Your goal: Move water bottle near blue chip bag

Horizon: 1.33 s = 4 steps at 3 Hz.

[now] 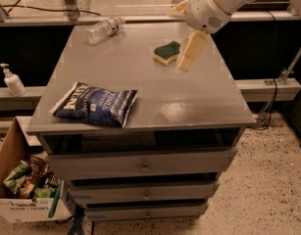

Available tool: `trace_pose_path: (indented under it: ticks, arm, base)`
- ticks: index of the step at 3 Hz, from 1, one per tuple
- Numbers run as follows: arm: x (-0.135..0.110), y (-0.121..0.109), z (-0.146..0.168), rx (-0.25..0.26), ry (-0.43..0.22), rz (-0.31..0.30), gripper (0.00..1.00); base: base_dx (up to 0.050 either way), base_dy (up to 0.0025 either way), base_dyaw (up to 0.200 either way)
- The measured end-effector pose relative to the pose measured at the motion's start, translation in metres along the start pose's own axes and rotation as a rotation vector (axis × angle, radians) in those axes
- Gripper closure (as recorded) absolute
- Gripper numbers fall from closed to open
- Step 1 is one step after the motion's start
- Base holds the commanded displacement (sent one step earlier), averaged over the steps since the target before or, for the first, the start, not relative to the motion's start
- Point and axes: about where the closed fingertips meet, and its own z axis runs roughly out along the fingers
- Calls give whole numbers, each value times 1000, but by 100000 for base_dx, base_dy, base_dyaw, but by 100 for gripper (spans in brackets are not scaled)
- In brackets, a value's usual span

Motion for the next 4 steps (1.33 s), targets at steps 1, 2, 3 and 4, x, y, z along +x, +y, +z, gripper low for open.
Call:
trace_pose_path:
  ticks: [1,2,3,4]
  arm:
    - [0,0,0,0,0,0,0]
    - [0,0,0,0,0,0,0]
    - [-19,-9,7,29,-33,-16,0]
    - [-56,-25,33,80,-56,-45,0]
  base:
    - [9500,-2,4]
    - [0,0,0]
    - [0,0,0]
    - [0,0,0]
